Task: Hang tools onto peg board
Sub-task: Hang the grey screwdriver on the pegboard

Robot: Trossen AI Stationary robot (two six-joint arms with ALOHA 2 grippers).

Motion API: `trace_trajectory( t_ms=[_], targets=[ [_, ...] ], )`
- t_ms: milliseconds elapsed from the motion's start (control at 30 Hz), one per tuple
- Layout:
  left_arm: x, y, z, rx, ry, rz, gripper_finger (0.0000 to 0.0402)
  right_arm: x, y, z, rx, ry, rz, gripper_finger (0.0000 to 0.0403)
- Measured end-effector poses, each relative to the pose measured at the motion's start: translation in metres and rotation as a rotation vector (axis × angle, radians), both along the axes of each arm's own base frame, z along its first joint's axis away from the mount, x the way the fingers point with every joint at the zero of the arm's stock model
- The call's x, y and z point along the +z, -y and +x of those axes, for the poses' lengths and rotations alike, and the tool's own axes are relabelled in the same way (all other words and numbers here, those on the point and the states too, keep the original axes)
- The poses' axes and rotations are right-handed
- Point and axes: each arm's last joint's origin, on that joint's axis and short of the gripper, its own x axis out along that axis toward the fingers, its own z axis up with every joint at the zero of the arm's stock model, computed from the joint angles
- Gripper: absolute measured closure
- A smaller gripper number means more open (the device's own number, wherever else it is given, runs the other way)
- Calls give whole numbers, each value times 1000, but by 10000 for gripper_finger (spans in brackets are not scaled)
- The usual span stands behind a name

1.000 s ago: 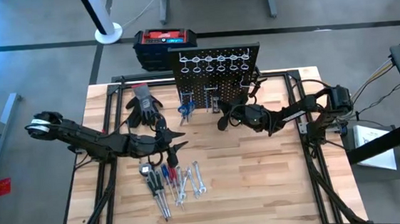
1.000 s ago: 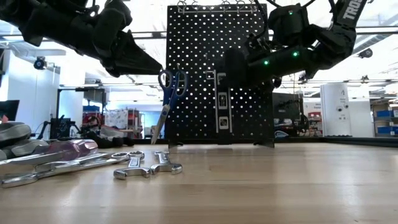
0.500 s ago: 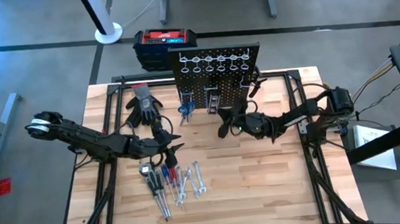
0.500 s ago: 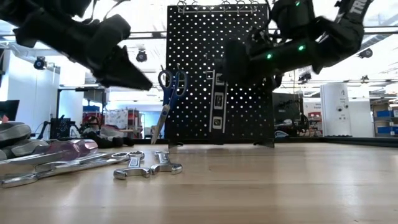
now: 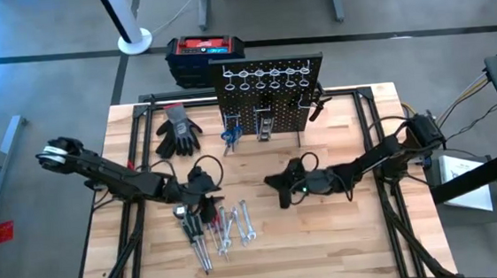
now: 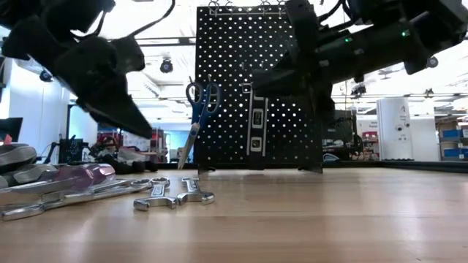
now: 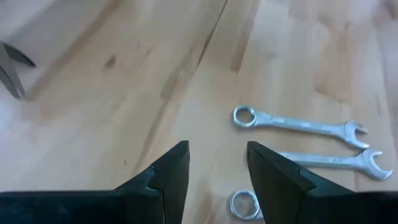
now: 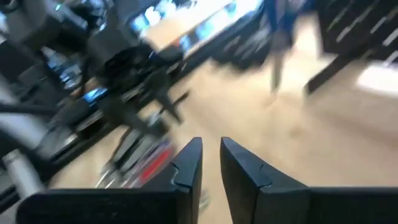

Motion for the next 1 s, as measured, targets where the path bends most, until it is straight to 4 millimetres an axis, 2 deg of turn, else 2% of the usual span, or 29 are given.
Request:
trace_trajectory(
  t_ms=[133,300,500,667,833,1000],
  targets=[
    [-6,9,-1,0,-25,-37,251,-4,-16,3,143,-23,42,323],
    [-6,31,-10,-20,-14,-82,251,-9,-37,14,213,-35,78,310],
    [-4,59,-26,-20,28,-121,251,-16,-60,41,267,-29,106,312],
    [-2,78,-40,-7,20,-220,251,-18,-73,70,281,-1,77,292],
    [7,88,-58,108,-157,-278,251,-16,-75,91,280,-65,70,263],
    [40,88,-75,369,-417,-269,251,-9,-73,96,266,-214,16,235]
  ],
)
